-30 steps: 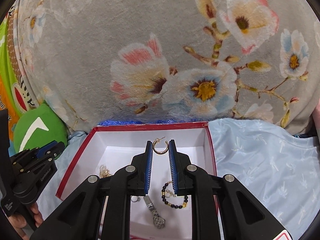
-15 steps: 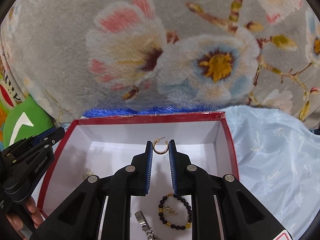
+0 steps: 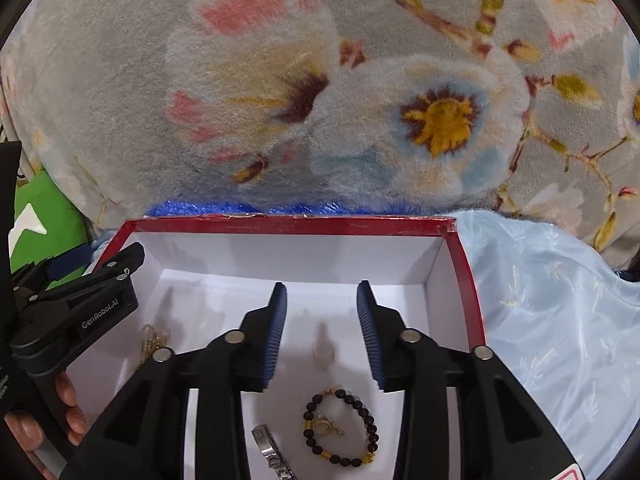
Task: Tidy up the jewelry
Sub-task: 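Carry both hoop earrings into the red box and open both tools, then raise both open tools up out of the red box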
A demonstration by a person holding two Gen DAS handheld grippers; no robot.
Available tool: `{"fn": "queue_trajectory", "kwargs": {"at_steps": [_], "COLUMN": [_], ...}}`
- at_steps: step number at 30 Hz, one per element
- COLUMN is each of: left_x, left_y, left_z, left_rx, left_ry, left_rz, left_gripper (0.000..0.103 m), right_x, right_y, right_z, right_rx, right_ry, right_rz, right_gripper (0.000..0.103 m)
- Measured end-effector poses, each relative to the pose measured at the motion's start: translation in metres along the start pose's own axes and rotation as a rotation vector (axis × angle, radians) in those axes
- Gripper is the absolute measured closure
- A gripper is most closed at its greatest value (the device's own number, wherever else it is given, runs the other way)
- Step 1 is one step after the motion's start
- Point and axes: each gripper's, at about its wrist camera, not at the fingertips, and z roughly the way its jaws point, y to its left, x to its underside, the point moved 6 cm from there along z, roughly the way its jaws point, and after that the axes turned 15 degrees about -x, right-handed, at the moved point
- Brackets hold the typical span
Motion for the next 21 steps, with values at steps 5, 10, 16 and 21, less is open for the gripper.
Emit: {"fn": "queue_trajectory", "kwargs": {"at_steps": [5,10,16,21], "left_x": [0.001,0.0016,0.0026,0.0067], "left_y": [0.0004,0.0,-0.0015,-0.0027], "left_z": [0.005,0.005,0.0056,0.0017], "left_rx": [0.0,0.005,0.006,-0.003], "left_ry": [0.028,0.03,0.037,0.036], "left_rz": [-0.004,-0.004,0.007,0.029], "left_gripper": [0.036,0.036,0.036,0.036], "right_x": [0.0022,0.0042,0.0041,0.007], "right_y": [-0.003,-0.0034,-0.0038,-0.0012], "right_z": [0.0035,0.0024,0.0028,0.0032], "right_rx": [0.008,0.009,0.008,0.028], "right_ry": [0.019,0.012,0.021,0.037], "right_rz": [0.011,0.012,0.013,0.001], "right_gripper": [0.066,0.066,0.066,0.064]}}
